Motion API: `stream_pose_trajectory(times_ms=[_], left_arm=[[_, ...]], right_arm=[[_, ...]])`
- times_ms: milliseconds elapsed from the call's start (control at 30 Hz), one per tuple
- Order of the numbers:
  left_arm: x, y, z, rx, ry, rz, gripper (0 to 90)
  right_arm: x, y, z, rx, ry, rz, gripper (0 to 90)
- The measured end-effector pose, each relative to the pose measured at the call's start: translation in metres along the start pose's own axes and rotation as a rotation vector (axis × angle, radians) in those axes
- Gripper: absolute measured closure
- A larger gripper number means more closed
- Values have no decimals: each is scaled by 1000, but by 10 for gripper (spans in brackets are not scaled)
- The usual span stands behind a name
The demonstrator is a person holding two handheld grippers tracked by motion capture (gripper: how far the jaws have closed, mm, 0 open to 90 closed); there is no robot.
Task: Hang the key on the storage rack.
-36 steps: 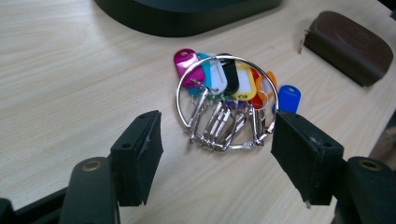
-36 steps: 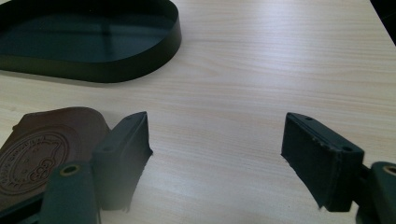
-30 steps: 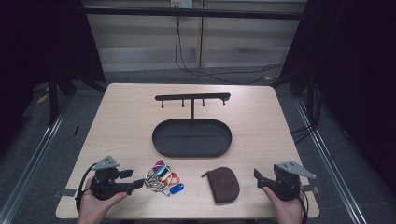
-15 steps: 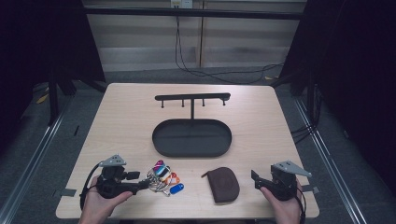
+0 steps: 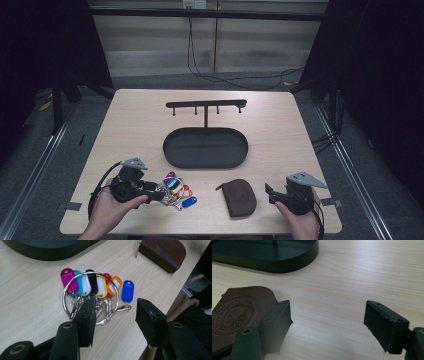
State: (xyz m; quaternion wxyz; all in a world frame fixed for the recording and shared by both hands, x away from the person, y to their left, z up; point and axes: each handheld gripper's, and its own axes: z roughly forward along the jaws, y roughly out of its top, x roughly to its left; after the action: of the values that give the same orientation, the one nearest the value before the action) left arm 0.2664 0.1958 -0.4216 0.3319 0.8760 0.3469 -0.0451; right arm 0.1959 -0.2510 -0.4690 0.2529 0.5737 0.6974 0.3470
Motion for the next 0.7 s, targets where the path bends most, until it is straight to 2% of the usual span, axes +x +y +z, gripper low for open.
stream_pose_trajectory(times_ms=[100, 133, 233, 300, 333, 367, 400, 633, 700], left_arm=[[-7, 16, 4, 69, 14, 45, 512], [-7, 16, 4, 69, 14, 45, 516], [-11, 27, 10, 113, 0, 46, 516], [-12, 32, 16, 125, -7, 38, 522], [-13, 35, 22, 150, -15, 36, 543], [-13, 35, 22, 150, -15, 36, 554], [-14, 37, 26, 171, -21, 33, 557], [-18, 51, 44, 314, 7, 52, 629], [-21, 52, 49, 339, 17, 65, 642]], right_arm=[[1, 0, 1, 11, 2, -5, 220], [1, 0, 1, 11, 2, -5, 220], [0, 0, 2, 15, 5, -4, 221], [0, 0, 2, 16, 4, -5, 220], [1, 0, 2, 17, 4, -6, 220], [1, 0, 2, 17, 4, -6, 220], [1, 0, 1, 17, 3, -5, 221], [1, 0, 2, 18, 7, -8, 221], [1, 0, 2, 19, 7, -8, 221]])
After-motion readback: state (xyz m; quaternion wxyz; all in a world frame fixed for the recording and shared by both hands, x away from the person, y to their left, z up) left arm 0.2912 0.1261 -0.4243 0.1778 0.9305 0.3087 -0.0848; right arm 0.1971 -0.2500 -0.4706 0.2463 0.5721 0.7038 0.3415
